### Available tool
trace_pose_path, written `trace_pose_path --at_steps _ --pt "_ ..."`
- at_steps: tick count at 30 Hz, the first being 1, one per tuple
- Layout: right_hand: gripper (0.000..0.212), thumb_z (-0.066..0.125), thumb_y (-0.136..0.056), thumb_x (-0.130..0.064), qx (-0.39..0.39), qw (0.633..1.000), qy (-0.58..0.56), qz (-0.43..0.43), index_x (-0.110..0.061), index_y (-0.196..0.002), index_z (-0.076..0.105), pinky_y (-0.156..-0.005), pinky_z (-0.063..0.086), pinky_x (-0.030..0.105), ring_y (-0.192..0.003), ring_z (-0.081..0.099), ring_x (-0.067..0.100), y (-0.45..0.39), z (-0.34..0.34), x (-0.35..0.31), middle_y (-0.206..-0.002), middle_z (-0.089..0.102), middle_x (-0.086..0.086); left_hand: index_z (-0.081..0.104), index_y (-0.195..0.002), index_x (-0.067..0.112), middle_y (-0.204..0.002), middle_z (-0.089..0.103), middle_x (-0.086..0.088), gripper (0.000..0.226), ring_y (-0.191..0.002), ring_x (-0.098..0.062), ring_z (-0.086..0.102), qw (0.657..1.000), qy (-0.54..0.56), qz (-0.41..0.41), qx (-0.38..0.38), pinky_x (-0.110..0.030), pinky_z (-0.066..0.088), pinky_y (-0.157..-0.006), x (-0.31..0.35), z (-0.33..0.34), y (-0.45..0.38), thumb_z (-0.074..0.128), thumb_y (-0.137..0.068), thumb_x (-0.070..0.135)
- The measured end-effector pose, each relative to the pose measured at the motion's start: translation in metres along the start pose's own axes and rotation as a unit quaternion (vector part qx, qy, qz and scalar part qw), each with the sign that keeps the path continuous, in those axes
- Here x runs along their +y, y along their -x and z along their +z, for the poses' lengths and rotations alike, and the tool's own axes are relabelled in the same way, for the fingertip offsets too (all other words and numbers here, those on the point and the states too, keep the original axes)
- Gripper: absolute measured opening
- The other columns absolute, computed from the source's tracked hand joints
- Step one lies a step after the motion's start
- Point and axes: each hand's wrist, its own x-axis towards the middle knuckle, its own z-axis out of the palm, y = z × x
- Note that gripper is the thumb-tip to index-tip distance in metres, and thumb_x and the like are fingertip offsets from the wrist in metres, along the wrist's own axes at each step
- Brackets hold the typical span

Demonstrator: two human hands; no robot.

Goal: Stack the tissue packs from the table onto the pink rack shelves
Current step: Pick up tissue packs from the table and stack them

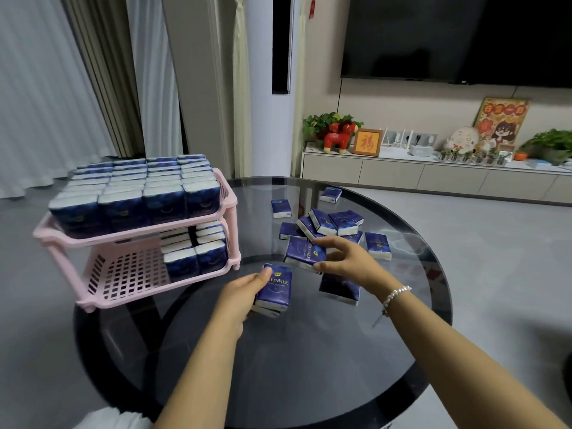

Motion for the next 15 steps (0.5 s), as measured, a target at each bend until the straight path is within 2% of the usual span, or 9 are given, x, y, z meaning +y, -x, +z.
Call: trace_pose_path --at_steps 2,6,10,13,15 --pt "0.052 0.076 -0.076 -0.02 -0.052 0.998 0.008 -0.017 -0.035 -0.121 0.055 -0.088 0.053 0.027 -0.101 0.064 0.009 0.002 -0.002 -0.007 -0.123 0.059 -0.007 0.07 -0.089 0.027 -0.1 0.074 -0.002 0.019 -0.099 -0.023 0.065 1.0 -0.01 -0.013 0.0 -0.041 0.041 -0.101 0.0 -0.001 -0.002 0.066 -0.083 0.045" --pt "0.052 0.071 -0.079 -0.008 -0.151 0.987 0.019 -0.042 -0.033 -0.122 0.058 -0.093 0.052 0.035 -0.111 0.06 0.015 0.005 -0.003 -0.02 -0.125 0.057 -0.003 0.069 -0.103 0.019 -0.096 0.074 -0.008 0.03 -0.082 -0.022 0.065 0.999 0.007 -0.028 -0.022 -0.033 0.047 -0.079 0.003 -0.001 -0.005 0.059 -0.089 0.044" --pt "0.051 0.062 -0.084 0.0 -0.213 0.975 0.043 -0.05 -0.035 -0.12 0.058 -0.095 0.051 0.034 -0.121 0.051 0.009 0.006 -0.001 -0.03 -0.138 0.046 -0.015 0.069 -0.11 0.014 -0.099 0.073 -0.011 0.037 -0.084 -0.025 0.065 0.999 0.013 -0.029 -0.03 -0.032 0.047 -0.077 0.004 -0.002 -0.006 0.057 -0.091 0.042" --pt "0.051 0.059 -0.086 0.004 -0.24 0.968 0.046 -0.048 -0.033 -0.12 0.056 -0.085 0.054 0.025 -0.119 0.049 0.006 0.006 0.002 -0.038 -0.137 0.043 -0.018 0.068 -0.113 0.016 -0.105 0.073 -0.008 0.053 -0.094 -0.022 0.067 0.997 -0.014 -0.047 -0.057 -0.032 0.05 -0.075 0.007 -0.001 -0.004 0.049 -0.088 0.059" --pt "0.052 0.058 -0.085 0.006 -0.255 0.964 0.052 -0.048 -0.032 -0.12 0.057 -0.089 0.053 0.026 -0.121 0.049 0.006 0.005 0.005 -0.04 -0.141 0.041 -0.016 0.068 -0.11 0.019 -0.107 0.072 -0.005 0.067 -0.101 -0.023 0.066 0.994 -0.038 -0.056 -0.085 -0.034 0.051 -0.083 0.01 -0.001 -0.001 0.047 -0.077 0.073"
